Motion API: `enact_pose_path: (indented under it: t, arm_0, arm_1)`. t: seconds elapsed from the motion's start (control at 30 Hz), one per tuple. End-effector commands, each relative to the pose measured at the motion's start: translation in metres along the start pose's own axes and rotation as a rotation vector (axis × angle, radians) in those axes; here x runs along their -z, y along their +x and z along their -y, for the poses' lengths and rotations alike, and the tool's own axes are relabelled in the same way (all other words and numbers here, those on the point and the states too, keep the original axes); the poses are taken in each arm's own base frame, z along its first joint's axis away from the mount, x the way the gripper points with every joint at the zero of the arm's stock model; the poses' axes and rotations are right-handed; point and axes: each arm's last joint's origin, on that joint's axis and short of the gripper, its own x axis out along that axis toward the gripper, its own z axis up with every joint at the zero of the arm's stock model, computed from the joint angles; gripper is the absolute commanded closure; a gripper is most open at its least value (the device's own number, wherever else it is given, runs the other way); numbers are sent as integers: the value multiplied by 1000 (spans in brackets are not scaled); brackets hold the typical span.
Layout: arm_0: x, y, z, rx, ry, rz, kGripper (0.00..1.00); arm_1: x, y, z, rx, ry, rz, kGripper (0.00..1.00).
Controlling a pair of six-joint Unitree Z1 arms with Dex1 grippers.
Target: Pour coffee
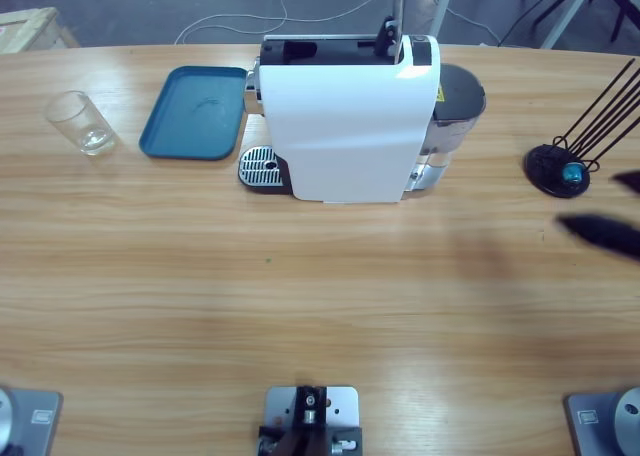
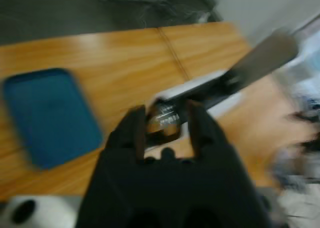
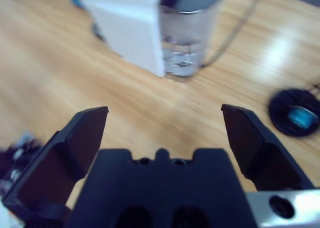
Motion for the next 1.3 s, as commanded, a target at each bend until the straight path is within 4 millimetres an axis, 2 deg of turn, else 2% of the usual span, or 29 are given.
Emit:
enact_pose_path:
  t: [0.03, 0.07, 0.1, 0.17, 0.23, 0.27, 0.3, 0.33, 0.4, 0.57, 0.67, 0.77, 0.87, 0.9, 0.93, 1.0, 1.1, 1.2, 1.27, 1.3]
  arm_0:
    - [80, -43, -22, -331, 170, -111, 98]
    - [94, -49, -25, -338, 177, -123, 82]
    - [110, -56, -29, -341, 179, -127, 51]
    - [134, -66, -34, -338, 179, -112, 50]
    - [152, -72, -39, -337, 178, -110, 50]
    - [162, -73, -42, -339, 178, -119, 50]
    - [169, -73, -44, -340, 177, -127, 50]
    - [174, -72, -45, -342, 174, -134, 50]
    - [183, -72, -48, -342, 166, -136, 50]
    - [188, -70, -50, -338, 166, -108, 55]
    - [193, -70, -52, -334, 164, -87, 55]
    - [198, -75, -52, -328, 157, -52, 58]
    - [200, -79, -52, -324, 148, -32, 59]
    - [200, -79, -52, -324, 147, -31, 59]
    - [200, -79, -52, -324, 147, -33, 59]
    - [200, -79, -52, -324, 147, -31, 59]
    - [200, -79, -52, -323, 147, -28, 59]
    - [202, -80, -52, -322, 145, -21, 64]
    - [202, -81, -52, -322, 146, -15, 64]
    - [203, -81, -52, -321, 146, -13, 64]
  arm_1:
    - [-48, 59, 60, 358, 325, -281, 0]
    - [-49, 63, 63, 366, 339, -292, 1]
    - [-50, 64, 65, 377, 353, -288, 58]
    - [-48, 60, 68, 406, 397, -245, 389]
    - [-37, 50, 67, 401, 430, -155, 522]
    - [-29, 47, 66, 395, 440, -103, 673]
    - [-19, 47, 65, 395, 459, -47, 710]
    - [-10, 49, 66, 404, 485, -16, 713]
    - [0, 63, 72, 440, 528, -65, 713]
    - [9, 99, 83, 438, 563, -138, 704]
    - [13, 114, 90, 455, 564, -174, 701]
    - [29, 128, 96, 480, 558, -204, 699]
    - [35, 132, 99, 501, 561, -183, 683]
    - [36, 131, 100, 519, 563, -182, 647]
    - [37, 131, 102, 533, 572, -182, 559]
    - [38, 131, 103, 551, 574, -180, 555]
    - [37, 134, 104, 554, 574, -183, 393]
    - [36, 135, 105, 553, 574, -182, 386]
    - [35, 135, 105, 556, 575, -178, 313]
    - [35, 135, 106, 558, 577, -178, 312]
